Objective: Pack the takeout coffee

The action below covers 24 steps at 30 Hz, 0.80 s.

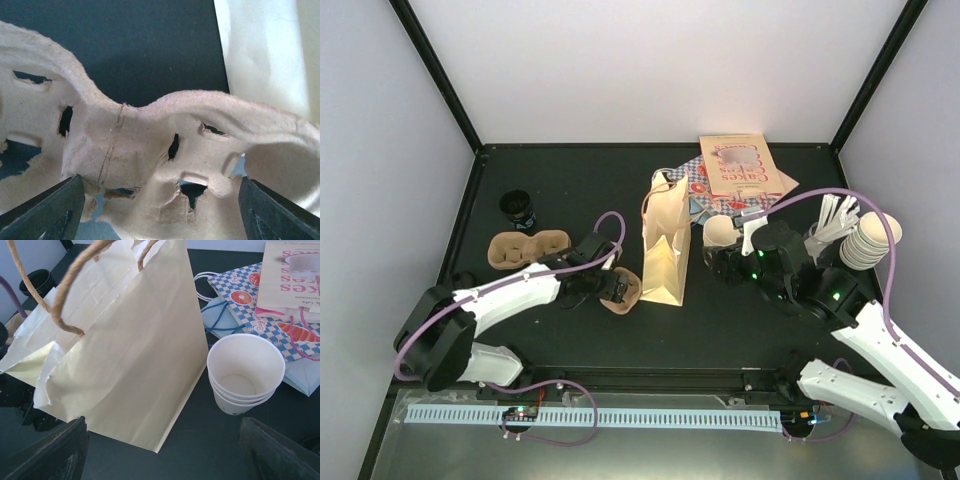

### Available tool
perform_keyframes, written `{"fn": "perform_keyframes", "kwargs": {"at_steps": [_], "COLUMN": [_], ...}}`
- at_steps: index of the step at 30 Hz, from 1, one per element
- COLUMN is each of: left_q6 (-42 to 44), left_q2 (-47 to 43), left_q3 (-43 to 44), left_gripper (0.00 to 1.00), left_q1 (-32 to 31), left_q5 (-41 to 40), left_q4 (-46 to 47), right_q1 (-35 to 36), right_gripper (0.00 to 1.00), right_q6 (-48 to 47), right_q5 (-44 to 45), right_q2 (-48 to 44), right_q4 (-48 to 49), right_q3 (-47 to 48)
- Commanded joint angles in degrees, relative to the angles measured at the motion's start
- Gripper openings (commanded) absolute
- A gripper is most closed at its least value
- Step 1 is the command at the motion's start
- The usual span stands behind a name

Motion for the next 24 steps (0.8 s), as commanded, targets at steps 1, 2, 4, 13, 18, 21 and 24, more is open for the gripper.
{"fn": "perform_keyframes", "kwargs": {"at_steps": [1, 2, 4, 13, 18, 21, 24], "left_q6": [1.2, 1.2, 1.2, 2.9, 4.2, 4.5, 4.8], "left_q2": [2.6, 2.9, 4.3, 8.3, 10.8, 12.9, 14.0], "left_q3": [2.1, 2.3, 2.9, 6.4, 8.7, 10.3, 11.5], "left_gripper": [0.87, 0.87, 0.86, 0.82, 0.81, 0.80, 0.80], "left_q1": [1.1, 1.4, 2.0, 3.3, 3.5, 3.6, 3.7], "left_q5": [0.9, 1.1, 1.6, 3.6, 3.7, 3.6, 3.6], "left_q4": [1.1, 0.9, 0.2, -2.5, -3.8, -4.8, -5.7], "right_q1": [-0.2, -0.2, -0.2, -0.2, -0.2, -0.2, -0.2], "right_gripper": [0.84, 0.84, 0.84, 0.84, 0.84, 0.84, 0.84], "right_q6": [-0.7, -0.6, -0.5, -0.4, -0.2, -0.1, -0.2], "right_q5": [1.5, 1.4, 1.2, 0.3, 0.4, 0.3, 0.3], "right_q2": [0.2, 0.4, 0.9, 1.7, 1.8, 1.8, 1.7], "right_q4": [1.8, 1.7, 1.8, 2.2, 2.3, 2.2, 2.0], "right_q3": [-0.1, -0.2, -0.3, -0.1, -0.1, -0.1, 0.1]}}
